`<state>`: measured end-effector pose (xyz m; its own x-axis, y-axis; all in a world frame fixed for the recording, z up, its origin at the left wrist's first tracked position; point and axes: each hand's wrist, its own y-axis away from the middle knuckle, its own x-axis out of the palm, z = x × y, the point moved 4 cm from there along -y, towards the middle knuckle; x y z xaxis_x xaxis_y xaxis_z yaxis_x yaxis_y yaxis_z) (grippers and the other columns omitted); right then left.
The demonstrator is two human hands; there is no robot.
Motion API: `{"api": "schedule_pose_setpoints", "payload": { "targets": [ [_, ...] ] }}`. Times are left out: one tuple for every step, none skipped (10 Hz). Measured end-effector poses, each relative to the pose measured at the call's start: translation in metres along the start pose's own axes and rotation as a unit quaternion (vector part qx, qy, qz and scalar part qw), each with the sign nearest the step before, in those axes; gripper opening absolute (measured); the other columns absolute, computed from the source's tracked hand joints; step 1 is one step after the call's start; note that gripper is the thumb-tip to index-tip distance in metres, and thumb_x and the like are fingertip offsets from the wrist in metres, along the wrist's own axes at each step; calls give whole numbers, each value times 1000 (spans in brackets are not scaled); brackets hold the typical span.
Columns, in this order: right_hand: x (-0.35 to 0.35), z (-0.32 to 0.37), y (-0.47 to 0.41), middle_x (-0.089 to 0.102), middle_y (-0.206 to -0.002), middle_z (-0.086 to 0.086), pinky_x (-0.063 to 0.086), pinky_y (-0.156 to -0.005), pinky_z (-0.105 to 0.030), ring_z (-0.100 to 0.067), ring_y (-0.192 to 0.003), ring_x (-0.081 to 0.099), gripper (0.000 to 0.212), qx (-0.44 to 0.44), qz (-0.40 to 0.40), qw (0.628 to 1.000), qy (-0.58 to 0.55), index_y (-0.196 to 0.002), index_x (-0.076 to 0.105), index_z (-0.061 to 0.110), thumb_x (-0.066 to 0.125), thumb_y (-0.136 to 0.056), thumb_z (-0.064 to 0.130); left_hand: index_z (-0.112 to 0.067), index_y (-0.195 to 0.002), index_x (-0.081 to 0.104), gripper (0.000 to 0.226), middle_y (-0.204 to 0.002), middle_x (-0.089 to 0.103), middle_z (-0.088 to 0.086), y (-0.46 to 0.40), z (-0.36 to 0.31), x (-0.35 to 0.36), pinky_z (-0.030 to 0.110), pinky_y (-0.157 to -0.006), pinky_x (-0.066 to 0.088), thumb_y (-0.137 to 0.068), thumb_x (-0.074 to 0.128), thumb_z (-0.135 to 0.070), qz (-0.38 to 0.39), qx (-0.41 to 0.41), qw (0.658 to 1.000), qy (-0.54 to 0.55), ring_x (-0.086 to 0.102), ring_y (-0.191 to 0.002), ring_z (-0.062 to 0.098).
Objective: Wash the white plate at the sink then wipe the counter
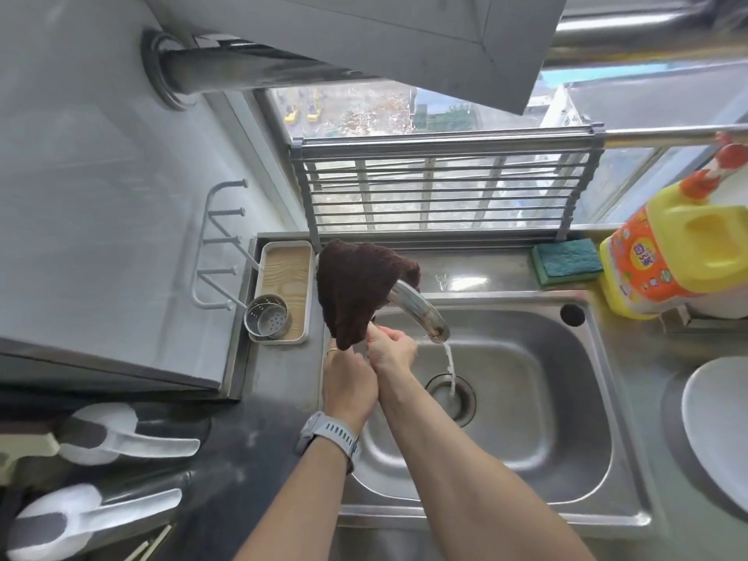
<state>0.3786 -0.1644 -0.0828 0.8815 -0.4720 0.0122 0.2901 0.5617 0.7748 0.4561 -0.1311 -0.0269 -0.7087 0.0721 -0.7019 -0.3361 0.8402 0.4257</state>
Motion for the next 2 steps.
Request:
{"api": "schedule_pose_setpoints", "payload": {
  "targets": [
    [-6,1,9,75,-87,-8,58,-80,-32,-15,-75,68,29,-20,30,999,9,-86,72,14,89,-71,33,-15,-135,58,39,-131,63,14,4,-2,0,38,-102,43,-98,43,-11,7,34,999,0,56,-125,34],
    [-36,-15,23,74,-100,-13,57,-73,-29,-15,-79,68,31,-12,76,997,-9,-107,69,8,79,-85,28,-21,-143,50,43,-141,58,6,18,2,4,36,-105,42,-100,50,-15,14,78,997,-3,53,-132,28]
  ]
}}
